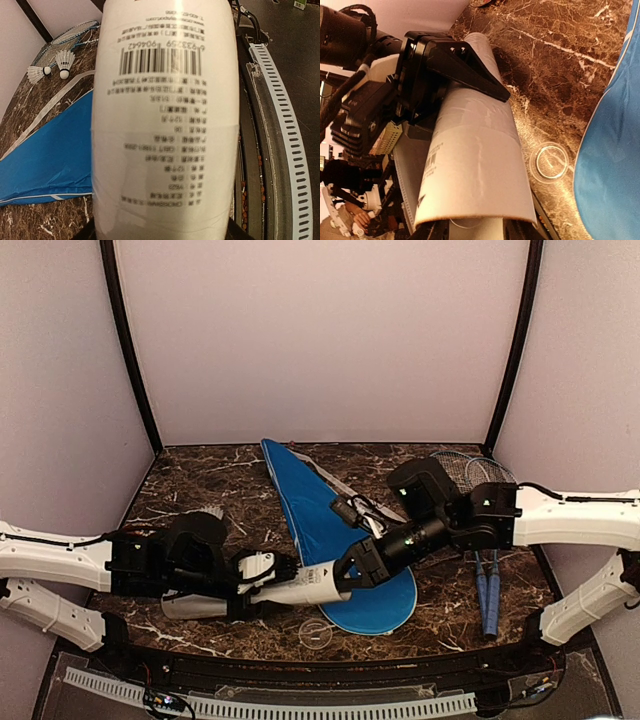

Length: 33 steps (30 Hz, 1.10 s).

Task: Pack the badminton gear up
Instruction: Press the shuttlecock into the shuttle tube, then adjust the shuttlecock at the center of the board.

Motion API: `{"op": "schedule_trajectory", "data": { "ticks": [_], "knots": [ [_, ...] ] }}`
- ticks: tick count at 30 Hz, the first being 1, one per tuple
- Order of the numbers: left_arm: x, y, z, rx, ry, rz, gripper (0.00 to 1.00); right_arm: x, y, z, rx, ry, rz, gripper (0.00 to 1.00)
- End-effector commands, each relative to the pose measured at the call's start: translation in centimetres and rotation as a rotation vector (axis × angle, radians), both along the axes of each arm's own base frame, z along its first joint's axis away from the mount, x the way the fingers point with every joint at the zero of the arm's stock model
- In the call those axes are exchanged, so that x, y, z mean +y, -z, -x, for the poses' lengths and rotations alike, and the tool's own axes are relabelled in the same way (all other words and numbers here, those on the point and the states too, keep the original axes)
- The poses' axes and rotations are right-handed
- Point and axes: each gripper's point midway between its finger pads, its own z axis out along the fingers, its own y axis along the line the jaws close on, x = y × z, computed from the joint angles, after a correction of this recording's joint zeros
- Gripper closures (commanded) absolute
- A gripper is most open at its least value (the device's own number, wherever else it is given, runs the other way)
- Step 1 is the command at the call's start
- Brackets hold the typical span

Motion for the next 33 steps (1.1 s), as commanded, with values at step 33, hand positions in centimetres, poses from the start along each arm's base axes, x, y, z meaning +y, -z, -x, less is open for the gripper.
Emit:
{"op": "schedule_trajectory", "data": {
  "ticks": [33],
  "knots": [
    [27.2, -11.5, -21.8, -0.215, -1.215, 0.228, 0.39, 17.2, 8.0, -17.0, -0.409, 0.464, 0.116, 0.31]
  ]
}}
